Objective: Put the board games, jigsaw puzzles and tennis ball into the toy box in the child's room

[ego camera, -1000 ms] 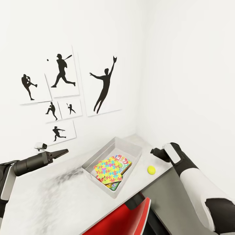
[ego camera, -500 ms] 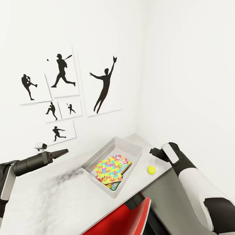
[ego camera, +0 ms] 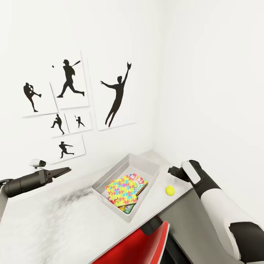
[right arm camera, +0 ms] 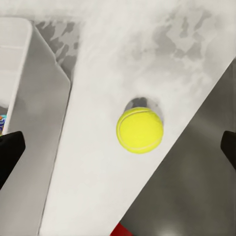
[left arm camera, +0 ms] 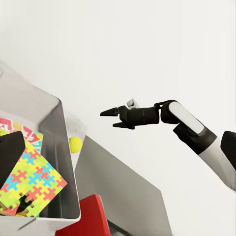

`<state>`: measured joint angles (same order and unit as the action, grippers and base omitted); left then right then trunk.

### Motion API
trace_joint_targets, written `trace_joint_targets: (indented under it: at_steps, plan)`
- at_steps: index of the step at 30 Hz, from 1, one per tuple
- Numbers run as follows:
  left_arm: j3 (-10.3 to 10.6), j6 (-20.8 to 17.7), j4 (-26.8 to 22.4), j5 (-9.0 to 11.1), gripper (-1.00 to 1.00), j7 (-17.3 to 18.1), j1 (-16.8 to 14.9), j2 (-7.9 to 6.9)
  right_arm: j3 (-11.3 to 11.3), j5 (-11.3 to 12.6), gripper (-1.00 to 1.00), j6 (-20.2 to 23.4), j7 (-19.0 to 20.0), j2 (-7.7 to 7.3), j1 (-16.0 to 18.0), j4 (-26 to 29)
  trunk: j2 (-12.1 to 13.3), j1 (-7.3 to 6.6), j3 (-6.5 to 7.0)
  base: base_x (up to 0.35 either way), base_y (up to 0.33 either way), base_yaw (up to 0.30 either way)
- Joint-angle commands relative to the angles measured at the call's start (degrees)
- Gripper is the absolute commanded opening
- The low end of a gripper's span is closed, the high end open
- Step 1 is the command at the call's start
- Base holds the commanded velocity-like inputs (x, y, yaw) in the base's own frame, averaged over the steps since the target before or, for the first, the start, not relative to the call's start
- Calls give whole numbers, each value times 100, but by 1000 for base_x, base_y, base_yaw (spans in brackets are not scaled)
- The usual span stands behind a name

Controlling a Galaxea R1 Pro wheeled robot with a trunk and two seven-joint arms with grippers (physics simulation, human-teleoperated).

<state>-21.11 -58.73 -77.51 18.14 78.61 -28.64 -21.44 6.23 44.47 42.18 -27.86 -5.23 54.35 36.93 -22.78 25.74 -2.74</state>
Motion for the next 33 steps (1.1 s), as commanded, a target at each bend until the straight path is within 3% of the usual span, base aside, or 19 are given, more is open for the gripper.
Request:
trace_joint_targets:
  at_steps: [1, 8, 33]
  plan:
    - [-2, -64, -1, 11, 100, 45, -6, -12, 39, 61, 100, 7, -54, -11, 6, 7, -14, 4, -18, 0, 0, 0]
    - [34, -127, -22, 0, 100, 233, -5, -60, 44, 55, 100, 9, -50, -33, 6, 7, -14, 4, -31, 0, 0, 0]
    - [72, -127, -36, -16, 100, 251, -8, -57, 40, 61, 100, 10, -44, -67, 6, -2, -14, 4, -250, 0, 0, 0]
